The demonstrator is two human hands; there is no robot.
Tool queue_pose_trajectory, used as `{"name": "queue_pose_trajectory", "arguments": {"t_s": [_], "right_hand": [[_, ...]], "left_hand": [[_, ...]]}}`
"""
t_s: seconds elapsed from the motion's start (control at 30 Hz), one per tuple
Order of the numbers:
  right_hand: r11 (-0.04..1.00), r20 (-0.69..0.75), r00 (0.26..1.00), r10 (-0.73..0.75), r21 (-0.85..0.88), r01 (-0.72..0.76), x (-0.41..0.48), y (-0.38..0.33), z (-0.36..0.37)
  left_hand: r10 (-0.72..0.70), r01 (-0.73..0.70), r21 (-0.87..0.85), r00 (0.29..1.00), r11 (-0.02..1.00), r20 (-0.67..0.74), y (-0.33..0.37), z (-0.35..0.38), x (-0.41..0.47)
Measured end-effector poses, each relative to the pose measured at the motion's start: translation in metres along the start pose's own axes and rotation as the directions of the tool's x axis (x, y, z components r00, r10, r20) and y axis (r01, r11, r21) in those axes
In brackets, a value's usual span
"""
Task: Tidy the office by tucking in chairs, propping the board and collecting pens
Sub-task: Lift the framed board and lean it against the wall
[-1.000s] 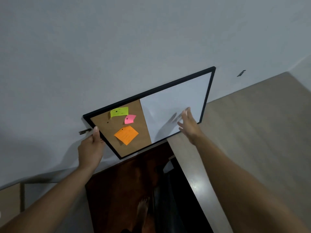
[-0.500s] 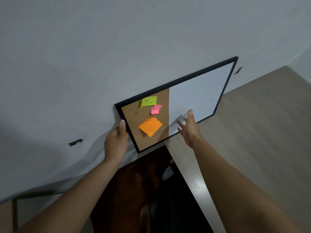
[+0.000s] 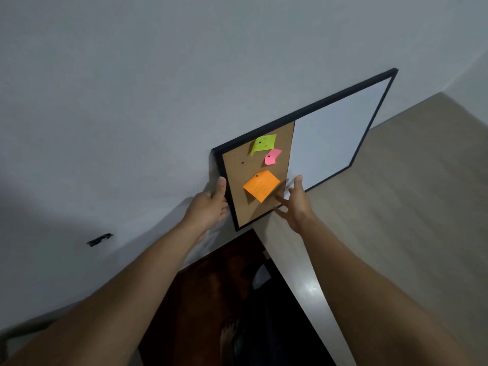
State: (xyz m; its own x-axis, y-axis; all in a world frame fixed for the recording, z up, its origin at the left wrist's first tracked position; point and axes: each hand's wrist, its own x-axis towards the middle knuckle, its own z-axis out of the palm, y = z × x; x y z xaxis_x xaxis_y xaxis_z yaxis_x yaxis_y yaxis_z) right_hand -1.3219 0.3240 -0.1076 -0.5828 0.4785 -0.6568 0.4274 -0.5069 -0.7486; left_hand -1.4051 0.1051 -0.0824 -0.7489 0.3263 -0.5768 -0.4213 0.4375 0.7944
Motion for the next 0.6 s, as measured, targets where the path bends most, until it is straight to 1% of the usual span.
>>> {"name": "queue_pose_trajectory", "arguments": {"t_s": [0.13, 0.37, 0.6], "right_hand": [[1.0, 0.003, 1.0, -0.012, 0.006, 0.012, 0.025, -0.01, -0.005], [0.997, 0.001, 0.999, -0.044, 0.064, 0.043, 0.044, -0.021, -0.001], [0.998, 0.004, 0.998, -0.063, -0.007, 0.063, 0.044, -0.024, -0.002]], "left_hand": [[0.042, -0.04, 0.042, 0.998, 0.998, -0.038, 0.022, 0.011, 0.008], [0.094, -0.091, 0.123, 0.995, 0.988, -0.023, 0.041, 0.026, 0.019], [0.129, -0.127, 0.104, 0.992, 0.986, -0.013, 0.041, 0.026, 0.022]]}}
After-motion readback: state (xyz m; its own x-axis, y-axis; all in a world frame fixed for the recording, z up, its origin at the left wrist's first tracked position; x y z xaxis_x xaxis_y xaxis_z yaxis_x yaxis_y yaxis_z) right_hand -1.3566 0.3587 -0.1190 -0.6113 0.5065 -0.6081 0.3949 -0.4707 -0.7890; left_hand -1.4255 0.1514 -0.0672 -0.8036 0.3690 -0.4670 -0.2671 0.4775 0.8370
